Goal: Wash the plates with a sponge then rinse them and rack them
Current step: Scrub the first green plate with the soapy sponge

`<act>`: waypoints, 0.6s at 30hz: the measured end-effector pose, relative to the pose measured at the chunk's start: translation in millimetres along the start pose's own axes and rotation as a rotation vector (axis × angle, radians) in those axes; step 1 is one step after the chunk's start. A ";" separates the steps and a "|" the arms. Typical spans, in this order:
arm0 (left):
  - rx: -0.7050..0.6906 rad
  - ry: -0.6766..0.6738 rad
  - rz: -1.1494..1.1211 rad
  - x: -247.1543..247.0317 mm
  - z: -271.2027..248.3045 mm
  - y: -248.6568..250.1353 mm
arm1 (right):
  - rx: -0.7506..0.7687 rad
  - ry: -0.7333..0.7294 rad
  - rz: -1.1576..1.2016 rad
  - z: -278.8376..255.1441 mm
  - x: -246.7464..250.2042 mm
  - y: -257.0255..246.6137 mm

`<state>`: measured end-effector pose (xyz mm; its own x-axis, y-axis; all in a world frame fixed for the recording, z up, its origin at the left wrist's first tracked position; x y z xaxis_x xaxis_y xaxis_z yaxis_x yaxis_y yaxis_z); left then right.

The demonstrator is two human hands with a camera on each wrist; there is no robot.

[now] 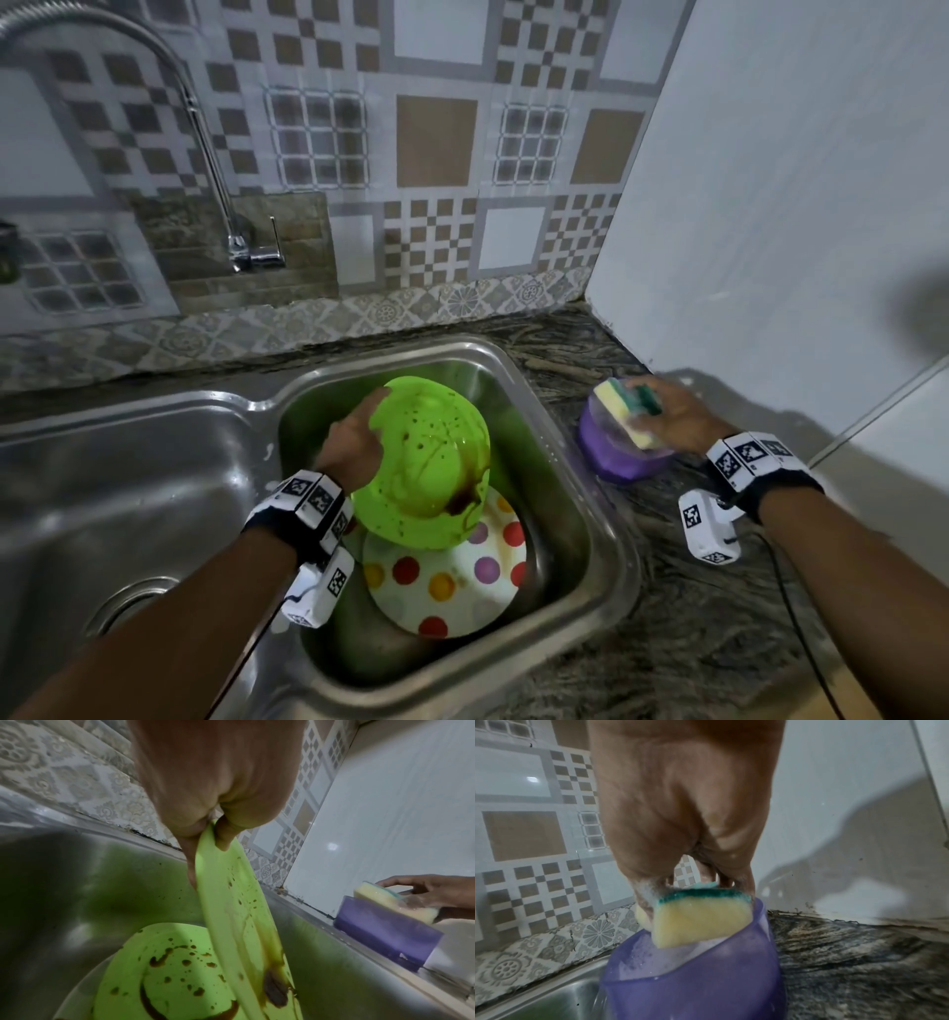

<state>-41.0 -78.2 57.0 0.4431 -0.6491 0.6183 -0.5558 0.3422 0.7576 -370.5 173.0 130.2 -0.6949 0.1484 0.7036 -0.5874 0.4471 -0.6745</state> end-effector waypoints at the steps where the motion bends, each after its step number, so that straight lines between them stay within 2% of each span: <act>1: 0.008 0.019 -0.010 -0.2 -3.1 -0.1 | 0.000 0.032 0.004 0.8 1.5 2.2; 5: 0.044 0.079 -0.058 -0.9 -12.6 -1.8 | -0.010 0.061 -0.090 -3.8 1.7 -10.1; 10: 0.081 0.133 -0.131 10.2 -17.1 0.7 | 0.134 0.088 -0.079 0.6 -14.4 -65.7; 13: 0.058 0.178 -0.136 19.6 -19.6 6.8 | 0.232 0.079 -0.035 13.1 -48.4 -112.6; 18: -0.056 0.275 -0.189 30.5 -28.9 22.1 | 0.355 0.095 -0.149 37.3 -122.6 -176.5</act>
<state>-19.4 -70.8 98.6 0.7117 -0.4998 0.4937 -0.4102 0.2749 0.8696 -197.1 42.9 154.6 -0.5594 0.1930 0.8061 -0.7975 0.1399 -0.5869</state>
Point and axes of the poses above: each hand's wrist, its own z-axis towards the middle knuckle, its own x-axis out of the back of the hand, y = z × x, the point moved 6 cm from there along z, towards the middle knuckle, and after that the axes turned 11 degrees about -y, right-handed, at the moved point
